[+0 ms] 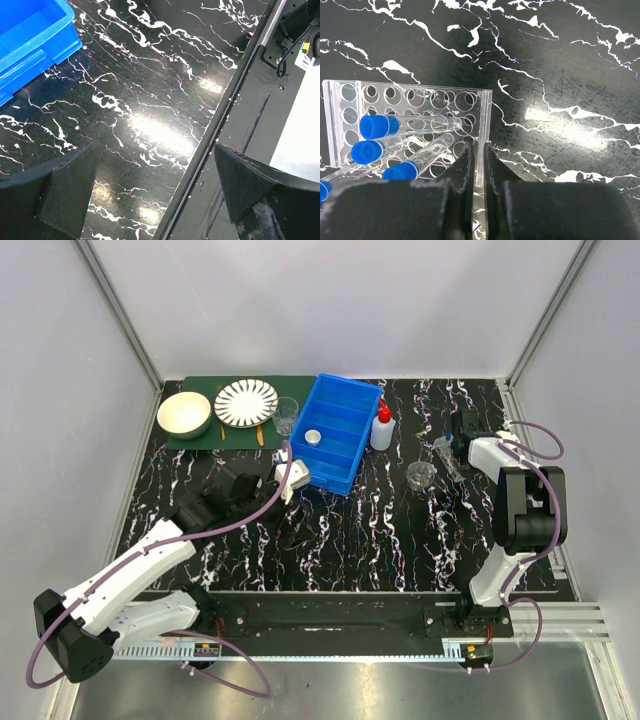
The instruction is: Organize the chemistry lab equipment
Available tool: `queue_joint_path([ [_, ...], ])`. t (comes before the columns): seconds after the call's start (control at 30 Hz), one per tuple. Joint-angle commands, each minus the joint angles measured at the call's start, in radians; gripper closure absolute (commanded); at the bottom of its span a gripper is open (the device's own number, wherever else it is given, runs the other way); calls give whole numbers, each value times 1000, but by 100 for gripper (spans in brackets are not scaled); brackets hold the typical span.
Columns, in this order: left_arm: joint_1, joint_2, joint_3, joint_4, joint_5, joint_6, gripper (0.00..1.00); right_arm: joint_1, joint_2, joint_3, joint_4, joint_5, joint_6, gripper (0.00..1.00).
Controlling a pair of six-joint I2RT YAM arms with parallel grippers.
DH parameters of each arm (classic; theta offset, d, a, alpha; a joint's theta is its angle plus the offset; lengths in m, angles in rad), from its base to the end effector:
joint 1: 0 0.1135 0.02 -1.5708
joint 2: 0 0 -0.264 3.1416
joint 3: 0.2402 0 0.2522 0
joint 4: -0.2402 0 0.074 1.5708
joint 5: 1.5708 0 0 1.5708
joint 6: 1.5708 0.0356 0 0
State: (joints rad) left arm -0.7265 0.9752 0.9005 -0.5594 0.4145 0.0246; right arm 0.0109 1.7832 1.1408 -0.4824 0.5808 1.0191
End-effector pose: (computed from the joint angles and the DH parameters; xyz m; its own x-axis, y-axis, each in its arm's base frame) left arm 0.1448 -0.1479 0.3104 -0.4218 0.4050 -0.8112 0.8612 0.4589 -0.2187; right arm 0.3527 -0.0157 0.1792 -0.2790 0.7090 -0.6477 0.8876 0.4479 0.1079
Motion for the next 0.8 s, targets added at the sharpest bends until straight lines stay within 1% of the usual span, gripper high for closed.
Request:
queue_joint_path([
  [0.0,-4,-9,3,24,-5,1,1,-2,-27,34,-1,-13,-54,84],
  [0.3,-4,-21,2,23,-3,0,1,-2,-106,28,-4,14,-93,70],
  [0.33,-4,-21,2,24,-5,1,1,-2,-108,28,-5,16,-94,67],
  [0.43,-4,-26,0,23,-6,0,1,-2,-114,28,-12,11,-97,64],
  [0.47,-4,-27,0,24,-8,-2,1,-2,-117,30,-13,10,-97,61],
  [0.63,-4,-27,0,23,-11,0,1,1,-166,1,-19,-41,-108,60],
  [0.7,-4,-26,2,24,-20,0,1,6,-217,-10,-19,-53,-126,60],
  [0.77,-4,-23,2,18,-42,0,1,37,-279,-18,-19,-56,-157,58],
])
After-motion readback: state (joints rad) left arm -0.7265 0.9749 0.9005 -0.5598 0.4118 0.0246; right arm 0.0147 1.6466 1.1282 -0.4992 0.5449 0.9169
